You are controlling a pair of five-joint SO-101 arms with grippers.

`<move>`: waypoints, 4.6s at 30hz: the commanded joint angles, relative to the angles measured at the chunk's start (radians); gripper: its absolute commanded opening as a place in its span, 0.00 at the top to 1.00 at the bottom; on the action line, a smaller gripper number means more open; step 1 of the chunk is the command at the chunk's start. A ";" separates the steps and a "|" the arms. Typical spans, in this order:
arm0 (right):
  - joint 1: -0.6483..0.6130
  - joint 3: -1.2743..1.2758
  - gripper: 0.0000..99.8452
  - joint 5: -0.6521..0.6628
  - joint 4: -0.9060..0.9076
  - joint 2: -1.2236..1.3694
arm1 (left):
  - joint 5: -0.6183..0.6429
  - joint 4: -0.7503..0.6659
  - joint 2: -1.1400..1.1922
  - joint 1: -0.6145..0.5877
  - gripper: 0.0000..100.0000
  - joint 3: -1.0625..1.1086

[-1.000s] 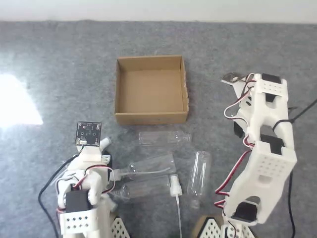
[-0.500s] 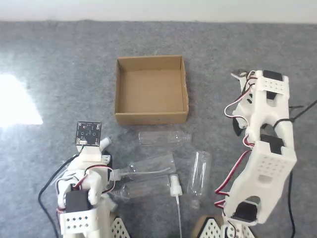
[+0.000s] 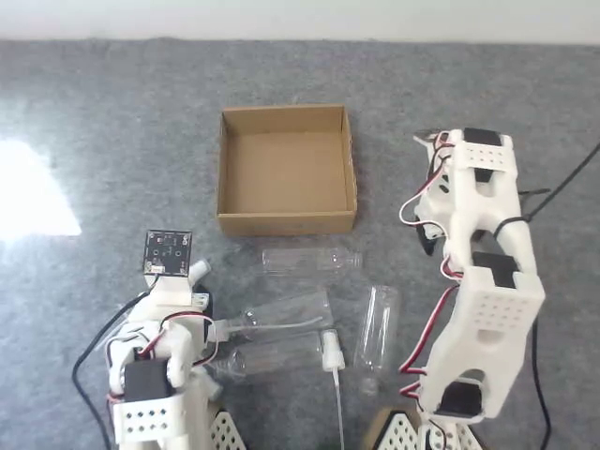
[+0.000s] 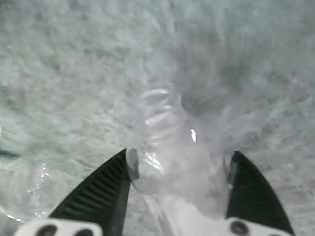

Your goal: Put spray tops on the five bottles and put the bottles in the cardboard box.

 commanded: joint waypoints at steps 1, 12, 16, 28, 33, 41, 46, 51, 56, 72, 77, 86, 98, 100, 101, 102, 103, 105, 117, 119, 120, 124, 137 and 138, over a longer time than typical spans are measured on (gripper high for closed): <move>-0.027 -0.048 0.63 -0.009 0.012 -0.013 | 0.012 0.005 -0.017 0.002 0.90 -0.008; -0.064 -0.054 0.63 0.083 -0.010 -0.013 | 0.012 0.005 -0.017 0.002 0.90 -0.008; -0.064 -0.054 0.63 0.127 -0.010 -0.013 | 0.012 0.005 -0.017 0.002 0.90 -0.008; -0.079 -0.051 0.63 0.155 -0.042 -0.013 | 0.012 0.005 -0.017 0.002 0.90 -0.008; -0.111 -0.054 0.63 0.150 -0.044 0.005 | 0.012 0.005 -0.017 0.002 0.90 -0.008; -0.108 -0.055 0.63 0.153 -0.044 0.039 | 0.012 0.005 -0.017 0.002 0.90 -0.008; -0.111 -0.100 0.63 0.155 -0.033 0.039 | 0.012 0.005 -0.017 0.002 0.90 -0.008; -0.116 -0.110 0.63 0.164 -0.031 0.044 | 0.012 0.005 -0.017 0.002 0.90 -0.008; -0.117 -0.114 0.63 0.221 0.013 0.039 | 0.012 0.005 -0.017 0.002 0.90 -0.008; -0.114 -0.114 0.70 0.218 0.031 0.041 | 0.012 0.005 -0.017 0.002 0.90 -0.008; -0.114 -0.114 0.78 0.218 0.031 0.045 | 0.012 0.005 -0.017 0.002 0.90 -0.008; -0.110 -0.114 0.78 0.218 0.033 0.041 | 0.012 0.005 -0.017 0.002 0.90 -0.008; -0.120 -0.115 0.68 0.218 0.061 0.038 | 0.012 0.005 -0.017 0.002 0.90 -0.008; -0.137 -0.115 0.68 0.218 0.082 0.031 | 0.012 0.005 -0.017 0.002 0.90 -0.008; -0.142 -0.115 0.68 0.218 0.085 0.025 | 0.012 0.005 -0.017 0.002 0.90 -0.008; -0.145 -0.115 0.68 0.218 0.087 0.016 | 0.012 0.005 -0.017 0.002 0.90 -0.008; -0.145 -0.115 0.68 0.218 0.085 0.008 | 0.012 0.005 -0.017 0.002 0.90 -0.008; -0.145 -0.115 0.68 0.218 0.084 -0.005 | 0.012 0.005 -0.017 0.002 0.90 -0.008; -0.137 -0.115 0.80 0.218 0.088 -0.013 | 0.012 0.005 -0.017 0.002 0.90 -0.008; -0.137 -0.114 0.82 0.218 0.090 -0.021 | 0.012 0.005 -0.017 0.002 0.90 -0.008; -0.137 -0.114 0.84 0.218 0.091 -0.022 | 0.012 0.005 -0.017 0.002 0.90 -0.008; -0.157 -0.115 0.88 0.218 0.136 -0.024 | 0.012 0.005 -0.017 0.002 0.90 -0.008; -0.202 -0.100 0.89 0.201 0.225 -0.183 | 0.012 0.005 -0.017 0.002 0.90 -0.008; -0.202 -0.089 0.89 0.183 0.225 -0.208 | 0.012 0.005 -0.017 0.002 0.90 -0.008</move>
